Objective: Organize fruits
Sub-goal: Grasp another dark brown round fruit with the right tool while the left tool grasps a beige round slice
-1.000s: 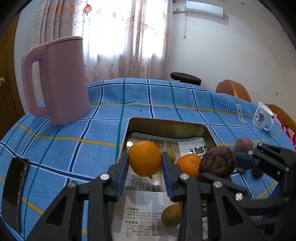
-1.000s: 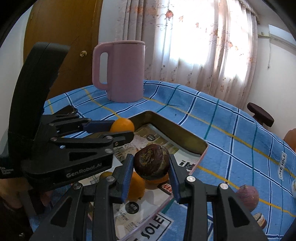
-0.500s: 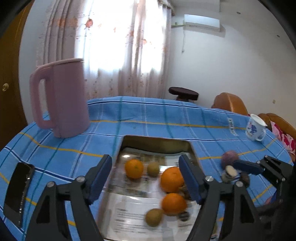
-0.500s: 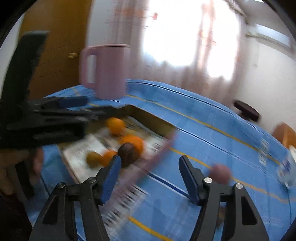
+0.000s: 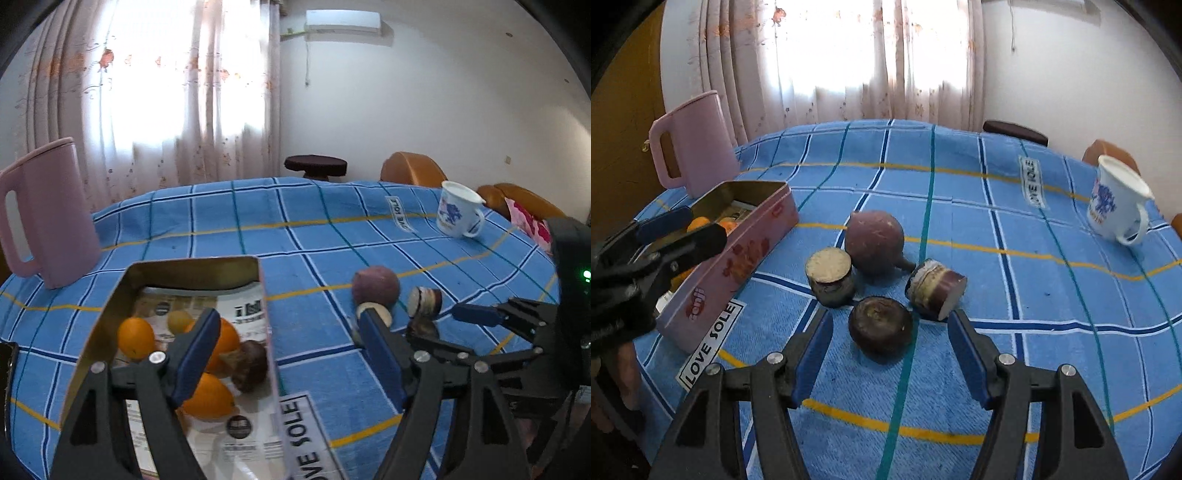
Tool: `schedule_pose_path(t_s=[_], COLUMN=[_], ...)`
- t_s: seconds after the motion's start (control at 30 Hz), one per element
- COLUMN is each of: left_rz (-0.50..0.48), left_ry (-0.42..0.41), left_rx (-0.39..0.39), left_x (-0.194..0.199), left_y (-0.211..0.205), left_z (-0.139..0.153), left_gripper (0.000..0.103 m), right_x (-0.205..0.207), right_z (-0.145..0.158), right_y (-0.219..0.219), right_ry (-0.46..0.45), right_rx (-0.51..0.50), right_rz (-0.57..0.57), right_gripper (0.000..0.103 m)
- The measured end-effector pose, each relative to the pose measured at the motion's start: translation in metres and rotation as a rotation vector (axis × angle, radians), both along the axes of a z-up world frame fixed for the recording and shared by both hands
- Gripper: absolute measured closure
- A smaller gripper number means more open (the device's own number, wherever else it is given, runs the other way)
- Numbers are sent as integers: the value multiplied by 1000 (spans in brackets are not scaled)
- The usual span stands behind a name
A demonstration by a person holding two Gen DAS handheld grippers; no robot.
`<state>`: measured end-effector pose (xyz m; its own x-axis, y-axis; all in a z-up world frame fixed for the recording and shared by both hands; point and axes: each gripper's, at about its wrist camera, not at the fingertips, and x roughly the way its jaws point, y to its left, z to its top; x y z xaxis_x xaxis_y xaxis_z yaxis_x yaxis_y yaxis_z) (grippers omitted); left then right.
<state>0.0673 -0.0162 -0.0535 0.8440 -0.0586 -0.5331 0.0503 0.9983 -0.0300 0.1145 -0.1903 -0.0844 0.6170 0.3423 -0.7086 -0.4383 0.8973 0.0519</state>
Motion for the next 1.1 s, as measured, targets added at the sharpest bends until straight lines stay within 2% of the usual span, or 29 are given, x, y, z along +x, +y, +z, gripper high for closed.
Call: schedule_pose_path(t_s=[0.17, 0.23, 0.3, 0.4, 0.57, 0.7, 0.97, 1.0, 1.07, 1.1], left_rz=[-6, -11, -18, -32, -56, -91, -144, -148, -138, -138], left_ry=[16, 22, 24, 29, 34, 54, 118, 139, 167, 181], left_rx=[7, 9, 14, 19, 27, 40, 89, 80, 82, 82], left_x=[6, 7, 8, 9, 12, 18, 38, 42, 49, 52], left_y=[-7, -9, -12, -17, -27, -44, -72, -72, -72, -71], left_z=[-4, -5, -6, -6, -4, -5, -14, -17, -22, -25], left_gripper=[23, 23, 23, 23, 23, 23, 24, 26, 39, 42], right_x=[12, 16, 20, 19, 7, 8, 18, 17, 17, 17], right_z=[-12, -13, -13, -11, 2, 7, 6, 5, 6, 6], right_y=[8, 8, 10, 8, -11, -30, -49, -48, -48, -47], right_ry=[96, 103, 104, 96, -18, -72, -44, -43, -45, -47], right_rx=[10, 22, 17, 27, 18, -13, 12, 12, 12, 11], right_rz=[32, 32, 28, 31, -41, -113, -147, -146, -139, -136], right_gripper=[50, 52, 61, 63, 63, 63, 63, 63, 63, 63])
